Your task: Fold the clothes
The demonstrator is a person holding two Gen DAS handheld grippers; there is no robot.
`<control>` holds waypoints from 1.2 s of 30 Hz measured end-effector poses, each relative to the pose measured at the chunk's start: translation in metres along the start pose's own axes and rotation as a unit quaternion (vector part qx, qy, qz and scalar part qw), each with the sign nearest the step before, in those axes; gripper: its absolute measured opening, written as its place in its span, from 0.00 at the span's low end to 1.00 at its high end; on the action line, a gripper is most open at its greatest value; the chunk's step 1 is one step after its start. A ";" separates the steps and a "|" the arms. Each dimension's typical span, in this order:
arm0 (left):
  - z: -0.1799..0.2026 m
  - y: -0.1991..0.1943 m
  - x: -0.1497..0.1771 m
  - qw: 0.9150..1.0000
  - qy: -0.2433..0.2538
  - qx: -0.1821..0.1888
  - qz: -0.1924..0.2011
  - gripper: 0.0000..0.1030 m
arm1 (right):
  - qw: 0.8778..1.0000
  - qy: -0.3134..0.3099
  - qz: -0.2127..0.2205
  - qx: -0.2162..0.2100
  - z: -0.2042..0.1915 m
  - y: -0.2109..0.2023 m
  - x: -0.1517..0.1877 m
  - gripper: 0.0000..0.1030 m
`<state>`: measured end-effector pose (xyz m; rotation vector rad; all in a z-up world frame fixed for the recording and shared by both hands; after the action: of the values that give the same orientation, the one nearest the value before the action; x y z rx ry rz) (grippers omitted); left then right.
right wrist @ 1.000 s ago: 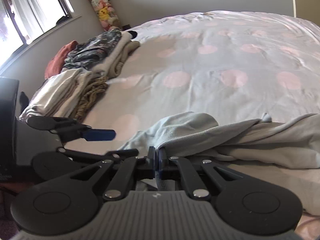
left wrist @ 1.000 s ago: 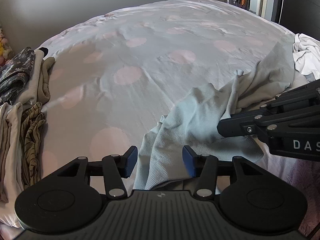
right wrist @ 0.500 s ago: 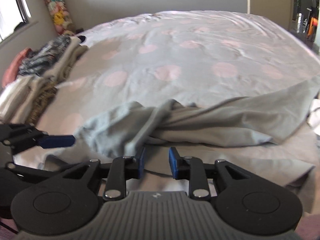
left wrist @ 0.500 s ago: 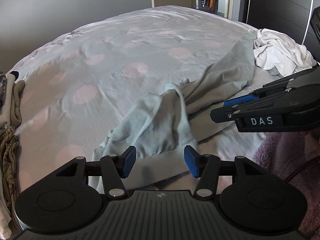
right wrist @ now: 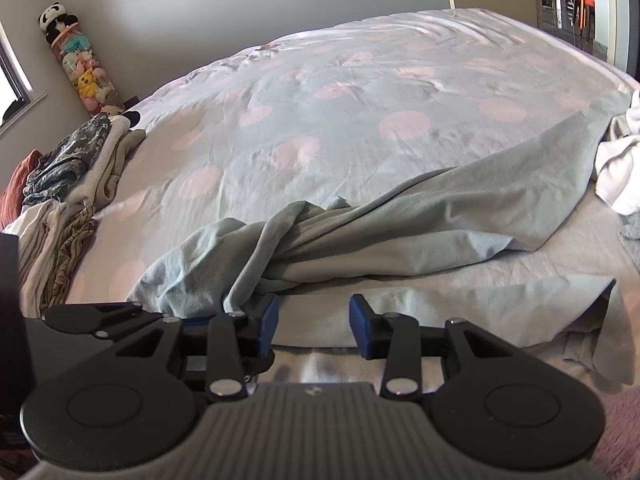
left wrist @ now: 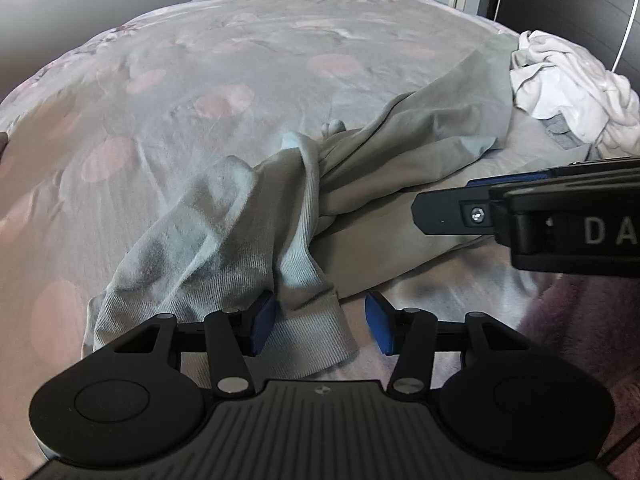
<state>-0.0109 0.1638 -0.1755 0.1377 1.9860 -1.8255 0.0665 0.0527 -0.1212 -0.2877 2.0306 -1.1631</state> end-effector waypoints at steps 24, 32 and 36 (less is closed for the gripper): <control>-0.155 -0.097 -0.029 0.983 -0.113 -0.121 0.079 0.08 | 0.998 -0.045 -0.033 0.000 0.013 0.001 -0.033 0.42; -0.190 -0.085 -0.026 0.978 -0.130 -0.149 0.064 0.01 | 0.993 -0.021 -0.055 0.098 0.101 0.018 -0.104 0.42; -0.190 -0.069 -0.026 0.986 -0.115 -0.108 0.044 0.06 | 0.991 0.003 -0.060 0.117 0.125 0.029 -0.127 0.42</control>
<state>-0.0595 0.3445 -0.0953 -0.0501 1.9636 -1.4873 0.2467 0.0557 -0.1170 -0.2917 1.8807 -1.4625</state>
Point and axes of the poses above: each gripper's, at about its wrist camera, not at the fingertips, and y roughly the way its jaws point, z to its right, x to its underside, the point moved 3 cm from there along y, roughly the way its jaws point, and after that the axes turned 10 degrees about -z, right-handed, at the moved point
